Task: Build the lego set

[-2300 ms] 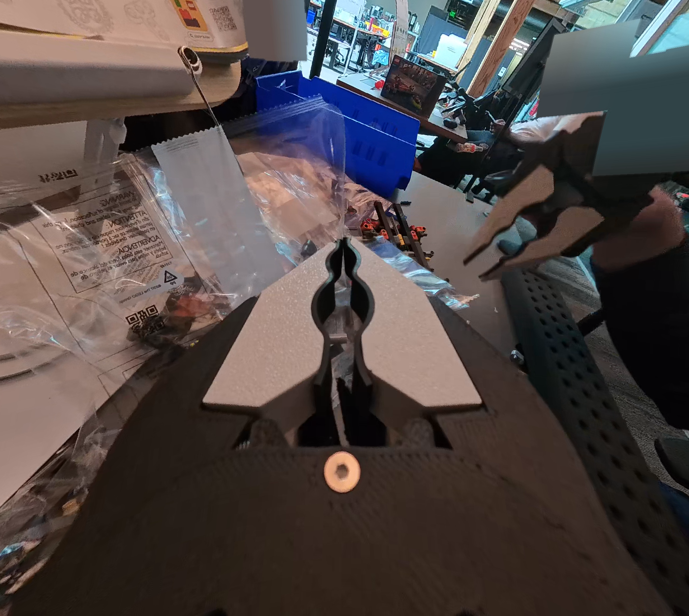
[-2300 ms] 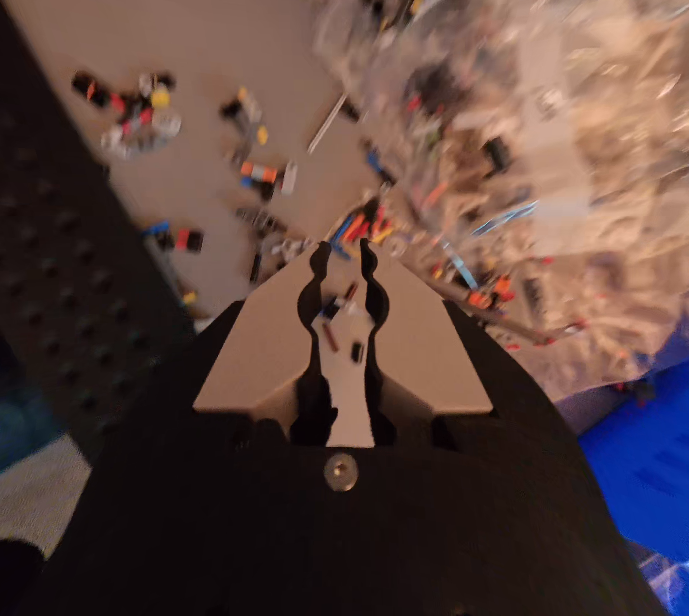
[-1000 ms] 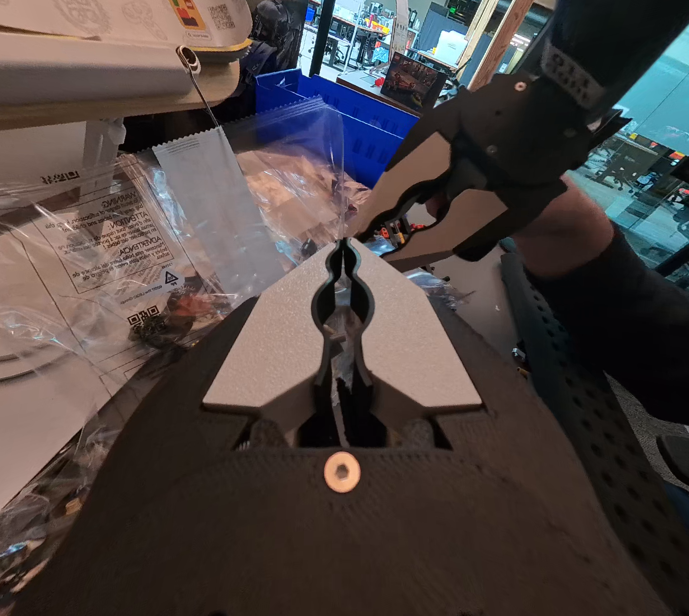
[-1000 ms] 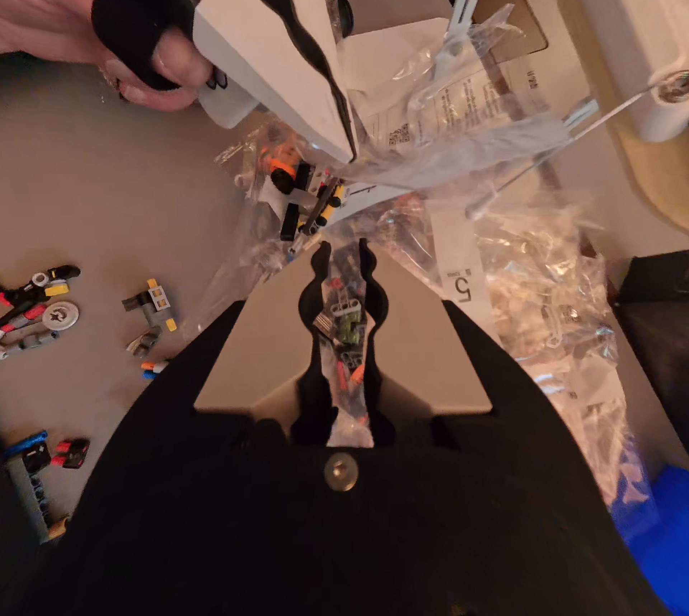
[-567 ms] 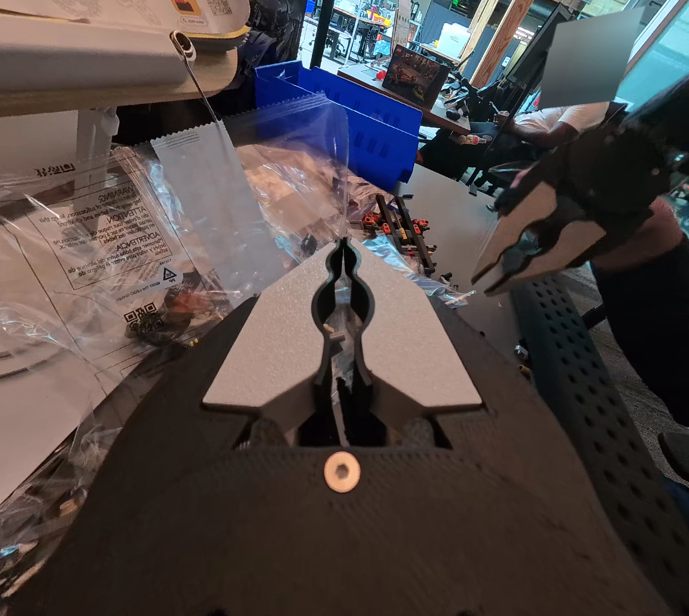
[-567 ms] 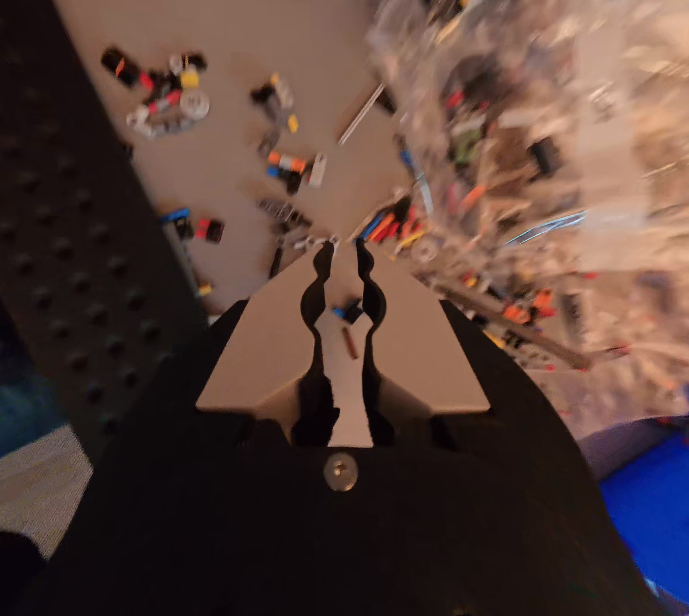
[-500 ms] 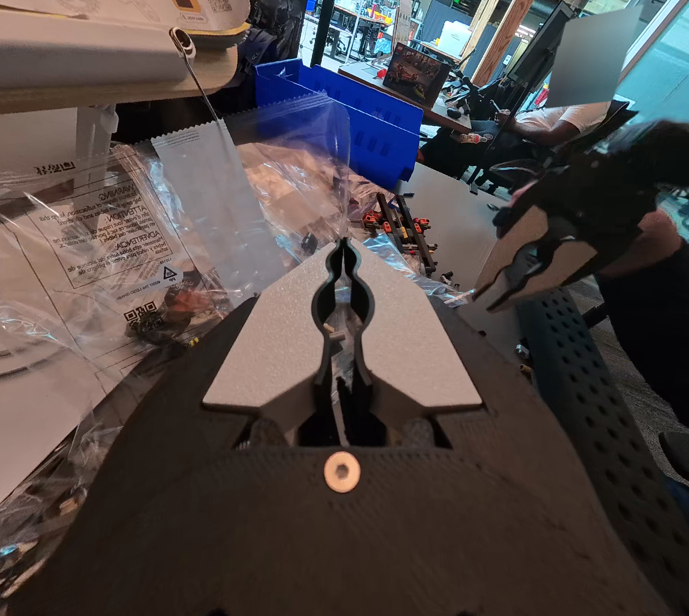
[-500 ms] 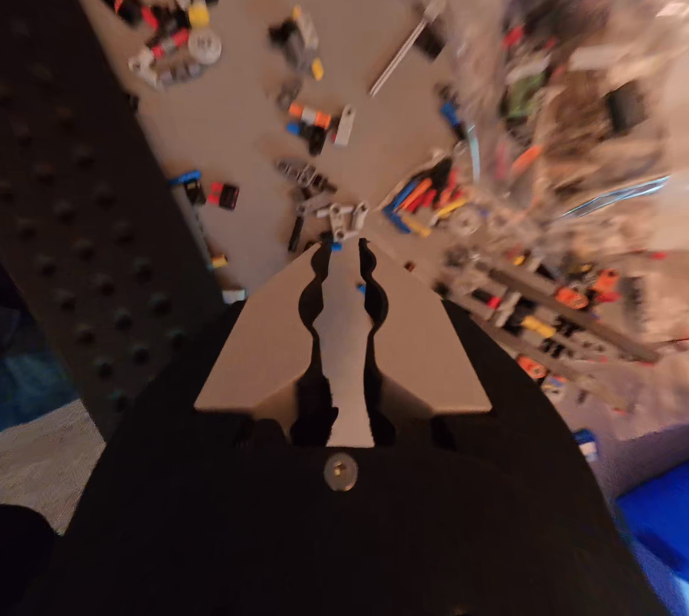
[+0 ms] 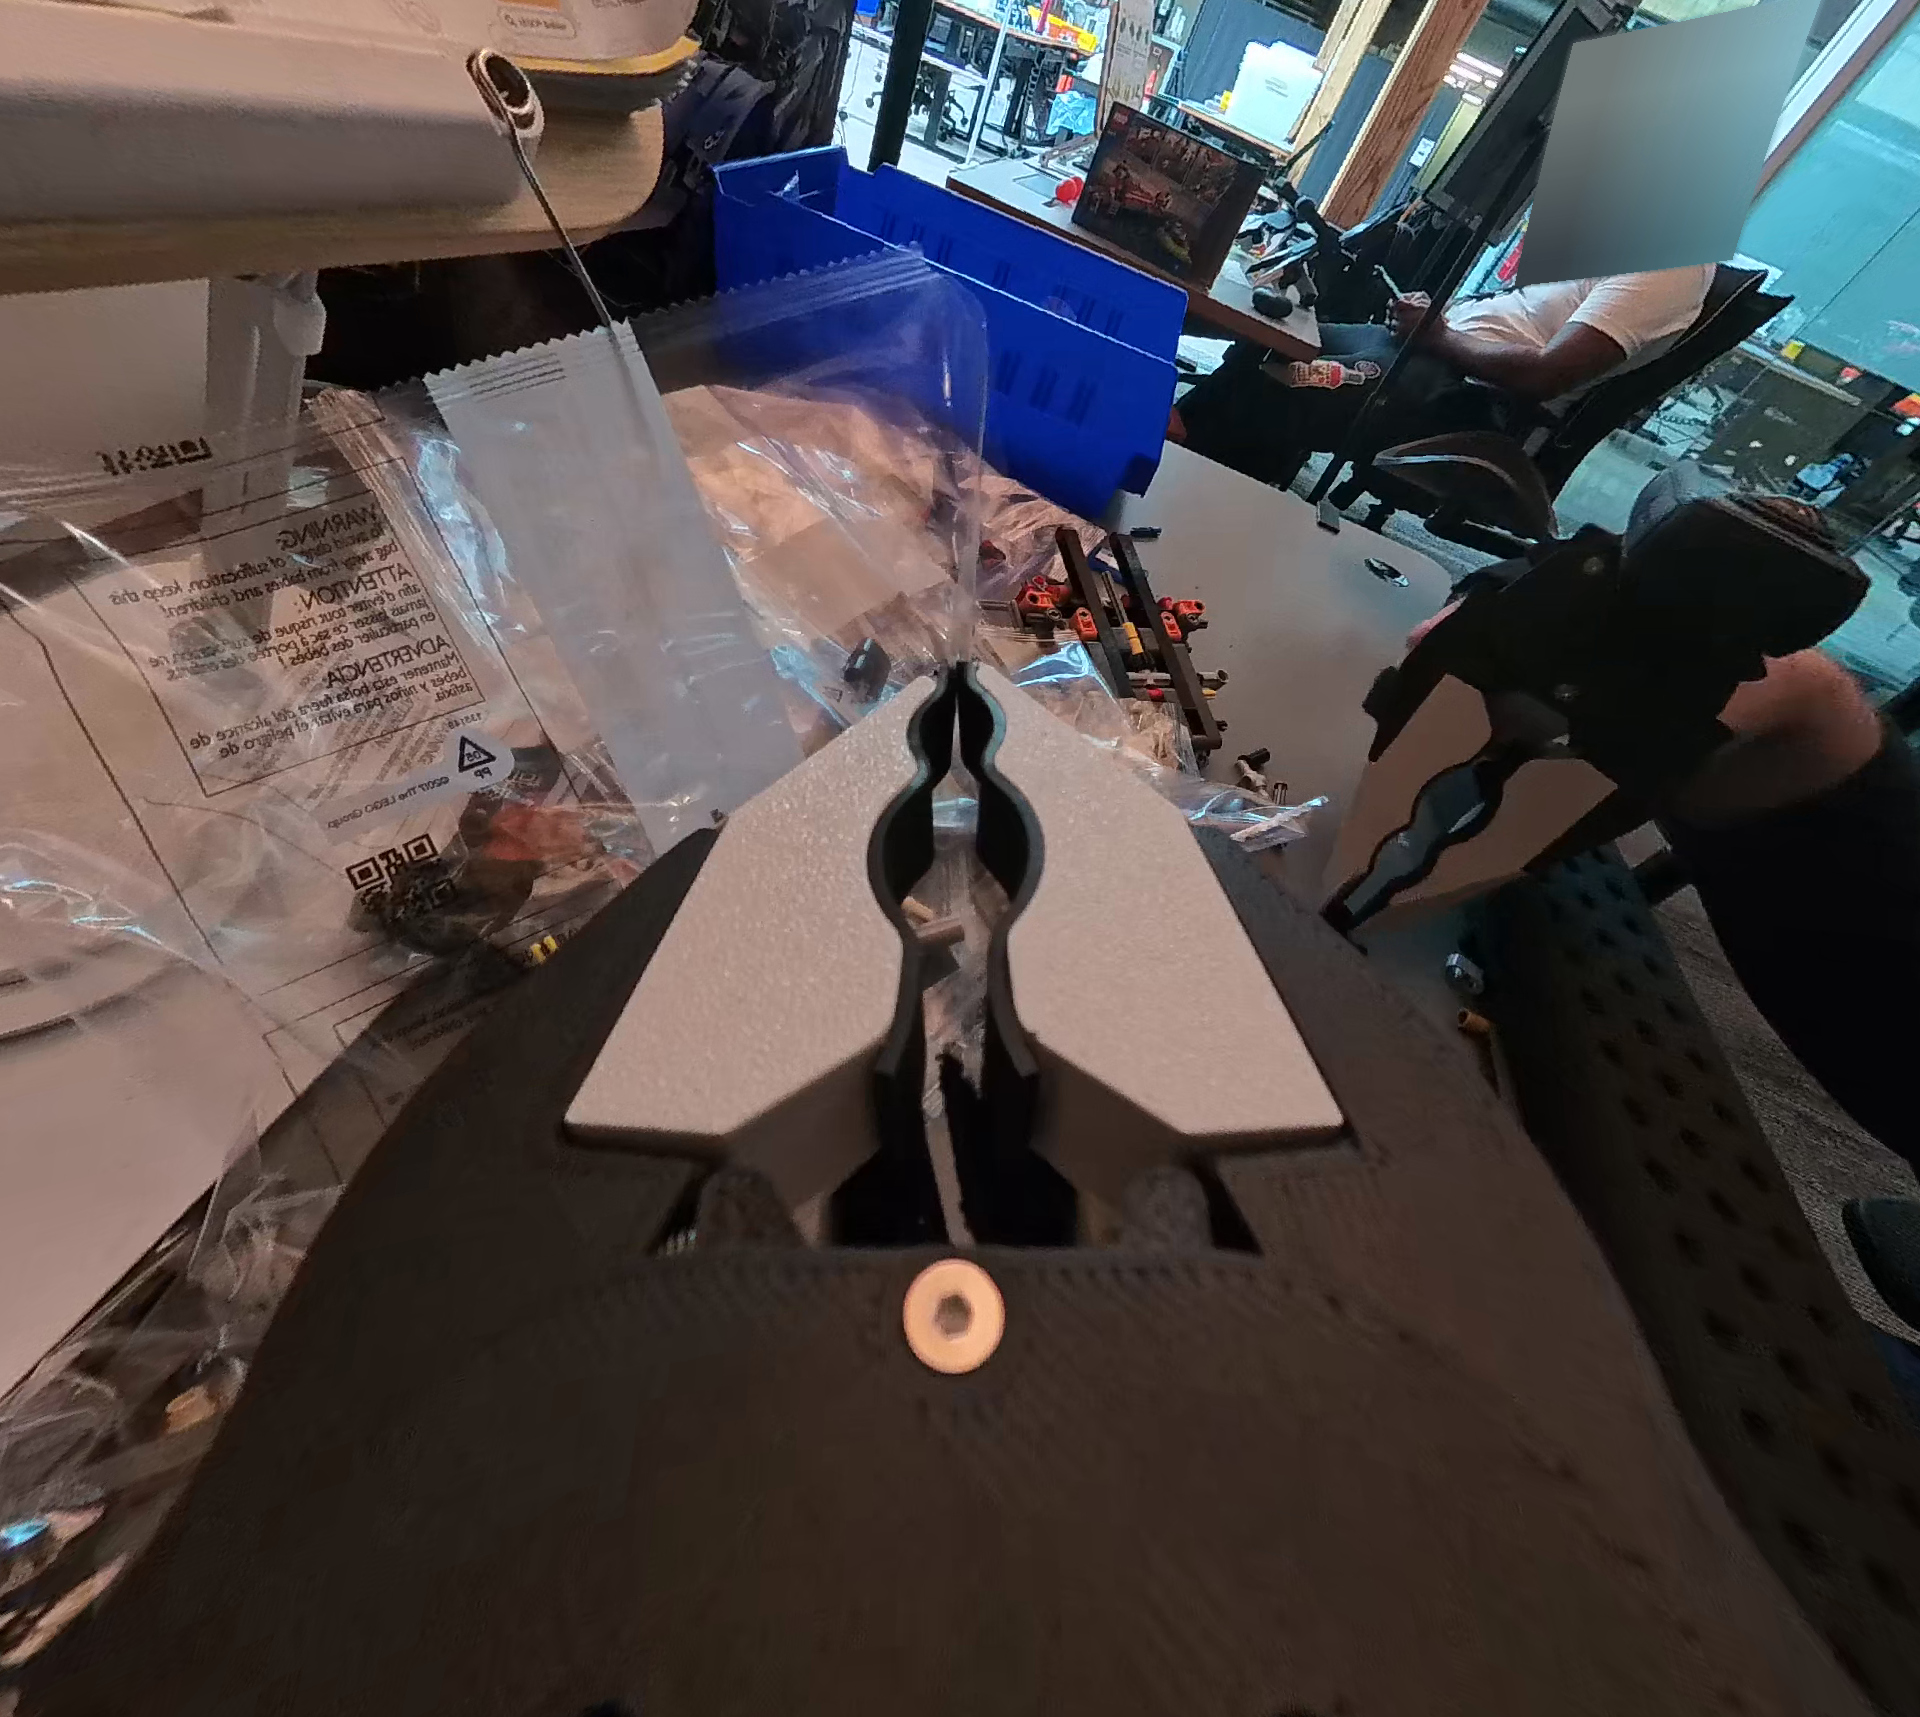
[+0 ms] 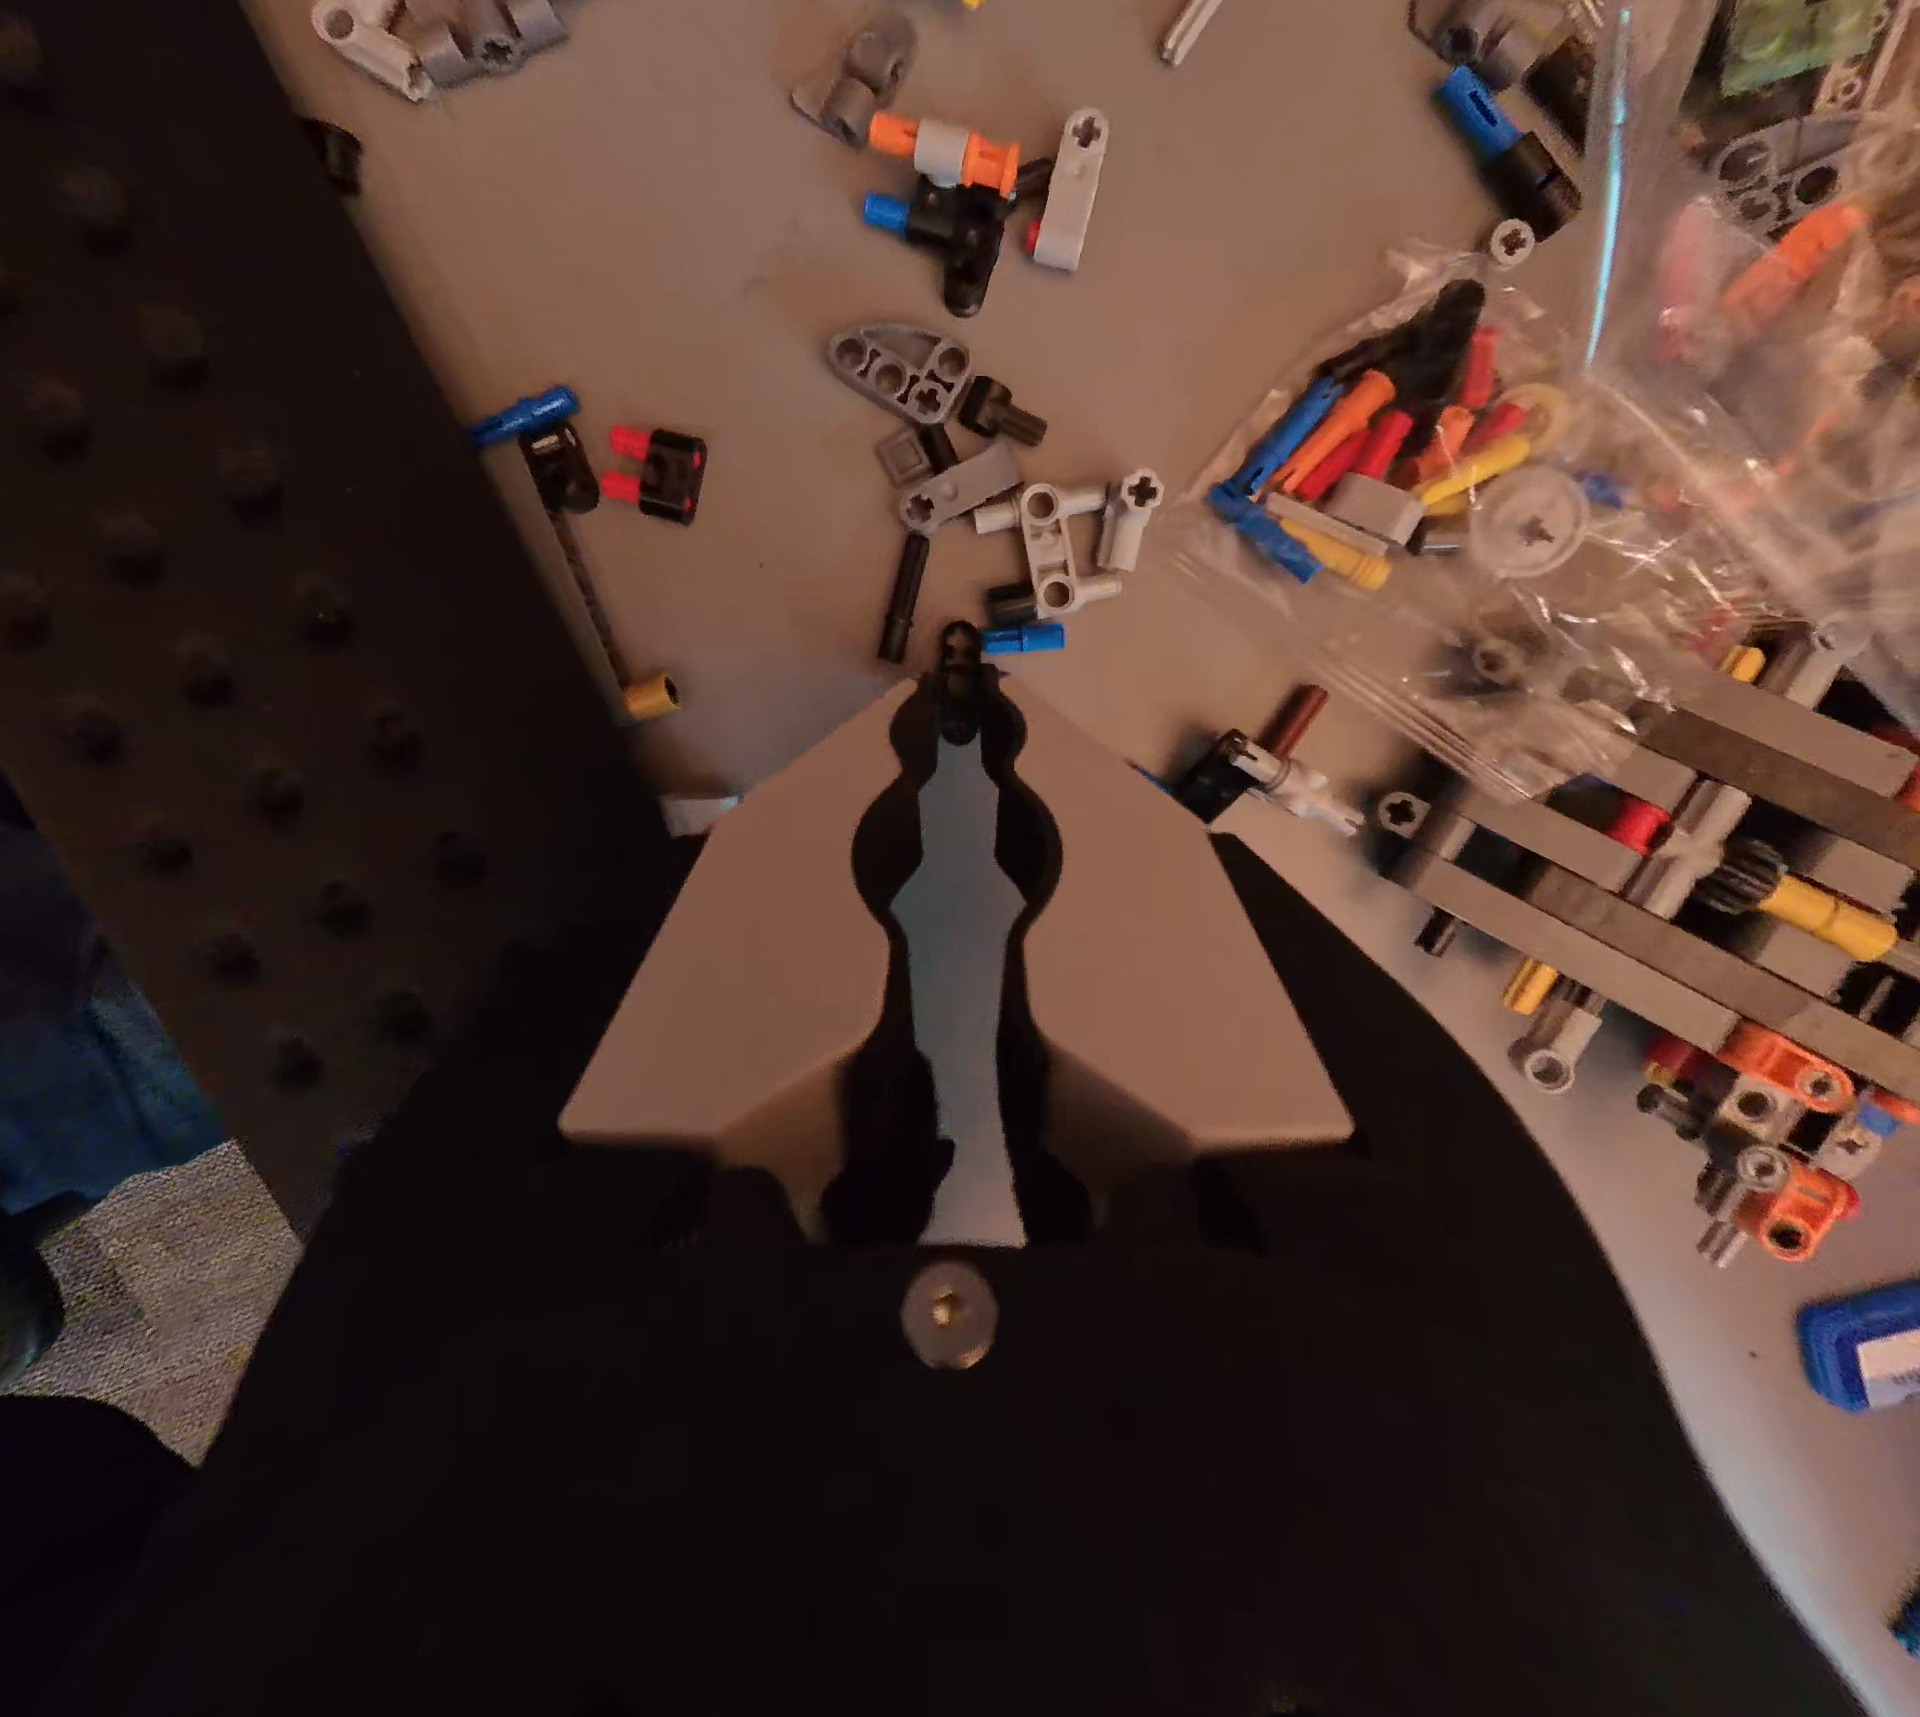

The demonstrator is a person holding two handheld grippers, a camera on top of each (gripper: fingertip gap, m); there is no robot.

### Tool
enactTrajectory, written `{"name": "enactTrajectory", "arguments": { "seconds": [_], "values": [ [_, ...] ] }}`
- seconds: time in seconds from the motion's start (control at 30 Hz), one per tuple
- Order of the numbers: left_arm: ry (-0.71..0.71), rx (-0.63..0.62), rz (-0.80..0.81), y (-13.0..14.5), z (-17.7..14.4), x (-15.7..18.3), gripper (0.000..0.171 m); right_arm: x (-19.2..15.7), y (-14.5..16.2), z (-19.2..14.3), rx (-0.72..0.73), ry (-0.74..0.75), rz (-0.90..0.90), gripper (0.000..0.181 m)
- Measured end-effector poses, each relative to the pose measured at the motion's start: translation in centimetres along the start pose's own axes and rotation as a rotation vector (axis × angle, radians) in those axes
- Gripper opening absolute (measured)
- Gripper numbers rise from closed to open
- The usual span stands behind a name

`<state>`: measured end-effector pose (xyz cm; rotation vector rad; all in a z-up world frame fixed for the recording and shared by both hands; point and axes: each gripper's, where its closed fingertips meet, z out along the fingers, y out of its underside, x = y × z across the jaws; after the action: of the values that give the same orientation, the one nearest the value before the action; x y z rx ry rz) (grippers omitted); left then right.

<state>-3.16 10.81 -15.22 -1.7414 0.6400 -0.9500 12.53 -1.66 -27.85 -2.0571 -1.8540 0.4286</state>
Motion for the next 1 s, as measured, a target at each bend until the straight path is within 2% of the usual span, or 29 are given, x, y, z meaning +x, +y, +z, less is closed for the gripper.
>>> {"name": "enactTrajectory", "arguments": {
  "seconds": [0.1,0.17,0.33,0.5,0.57,0.63,0.8,0.9,1.0],
  "values": [
    [0.001,0.002,0.000,-0.1,0.0,0.0,0.000,0.2,-0.5,-1.2,0.009,0.026,-0.020,0.004],
    [0.003,0.003,0.001,-0.1,0.0,0.1,0.000,0.5,-2.3,-2.6,0.064,0.052,-0.046,0.005],
    [0.004,0.002,0.000,-0.1,0.0,0.2,0.000,3.2,-9.4,-5.1,0.195,0.169,-0.129,0.004],
    [0.004,0.014,0.003,-0.4,-0.3,0.2,0.000,7.6,-16.0,-5.1,0.271,0.266,-0.144,0.004],
    [0.006,0.016,0.004,-0.5,-0.3,0.3,0.000,9.8,-17.5,-4.1,0.262,0.303,-0.117,0.008],
    [0.008,0.016,0.005,-0.6,-0.3,0.3,0.000,11.2,-17.8,-2.8,0.224,0.312,-0.085,0.024],
    [0.009,0.019,0.006,-0.7,-0.4,0.3,0.000,10.1,-17.0,-3.6,0.275,0.319,-0.102,0.018],
    [0.009,0.017,0.004,-0.6,-0.3,0.3,0.000,7.6,-14.4,-4.6,0.273,0.255,-0.119,0.014],
    [0.007,0.014,0.003,-0.5,-0.2,0.2,0.000,4.6,-9.9,-4.1,0.173,0.149,-0.117,0.013]
  ]
}}
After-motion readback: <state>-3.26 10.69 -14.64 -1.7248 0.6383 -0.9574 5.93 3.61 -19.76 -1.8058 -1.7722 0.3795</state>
